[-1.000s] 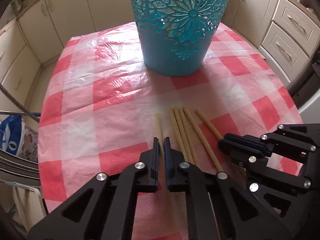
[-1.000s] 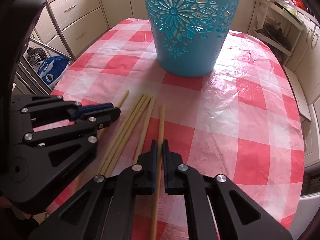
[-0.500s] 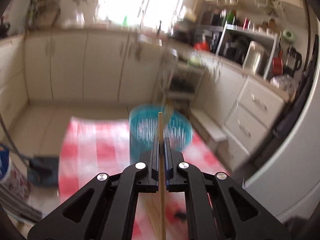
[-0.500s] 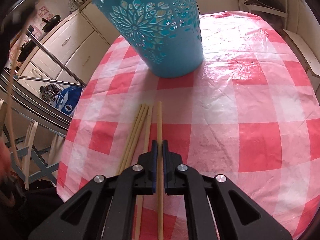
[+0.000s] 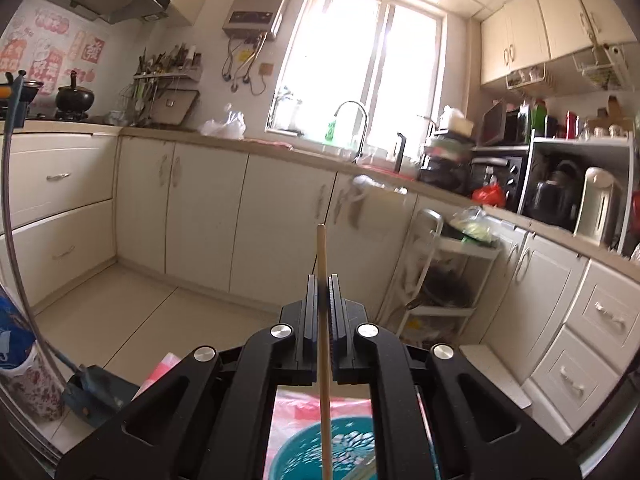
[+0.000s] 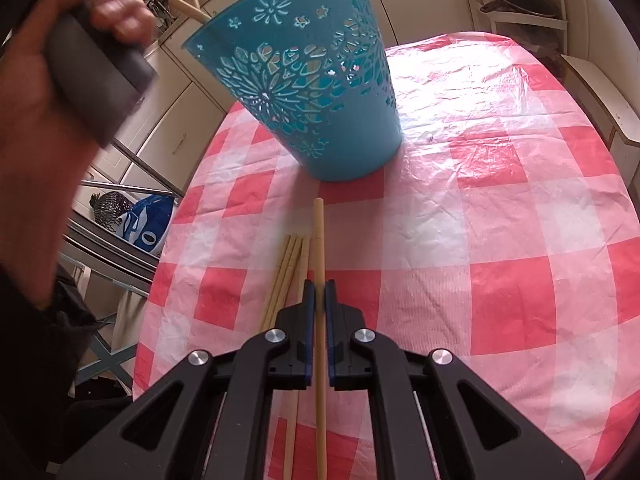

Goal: Organize utensils
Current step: 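Drop the stick into the basket with the left tool while the right tool holds its stick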

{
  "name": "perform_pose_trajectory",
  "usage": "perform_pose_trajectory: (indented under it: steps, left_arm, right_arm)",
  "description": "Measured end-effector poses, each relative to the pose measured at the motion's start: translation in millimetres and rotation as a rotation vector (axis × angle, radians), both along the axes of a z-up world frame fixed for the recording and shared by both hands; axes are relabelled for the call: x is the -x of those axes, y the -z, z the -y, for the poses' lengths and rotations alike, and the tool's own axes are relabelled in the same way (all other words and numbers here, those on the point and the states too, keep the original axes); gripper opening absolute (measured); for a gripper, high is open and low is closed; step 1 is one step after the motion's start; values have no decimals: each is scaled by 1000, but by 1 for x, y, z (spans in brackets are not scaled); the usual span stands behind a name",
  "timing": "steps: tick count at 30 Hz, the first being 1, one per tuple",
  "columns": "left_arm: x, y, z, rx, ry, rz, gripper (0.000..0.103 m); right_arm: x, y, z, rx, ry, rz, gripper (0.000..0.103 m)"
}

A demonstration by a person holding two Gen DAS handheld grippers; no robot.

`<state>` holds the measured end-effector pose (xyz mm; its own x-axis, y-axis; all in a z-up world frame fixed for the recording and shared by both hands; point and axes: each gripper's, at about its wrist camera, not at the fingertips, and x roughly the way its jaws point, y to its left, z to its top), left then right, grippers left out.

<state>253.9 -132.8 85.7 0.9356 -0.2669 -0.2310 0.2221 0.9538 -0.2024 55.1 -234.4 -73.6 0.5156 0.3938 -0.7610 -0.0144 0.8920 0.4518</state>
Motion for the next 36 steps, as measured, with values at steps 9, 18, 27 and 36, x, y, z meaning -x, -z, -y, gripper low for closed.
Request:
perform_pose_trajectory:
  steps: [9, 18, 27, 36]
  left_arm:
    - [15, 51, -17, -40, 19, -82, 4]
    - [20, 48, -30, -12, 50, -106, 4]
    - [36, 57, -20, -168, 113, -232, 29]
    - [109, 75, -69, -168, 46, -298, 59]
  right_arm:
    - [5, -4, 6, -13, 27, 17, 6]
    - [7, -5, 9, -17, 42, 20, 6]
    - [14, -22, 22, -22, 88, 88, 6]
    - [41, -73, 44, -90, 142, 307, 6]
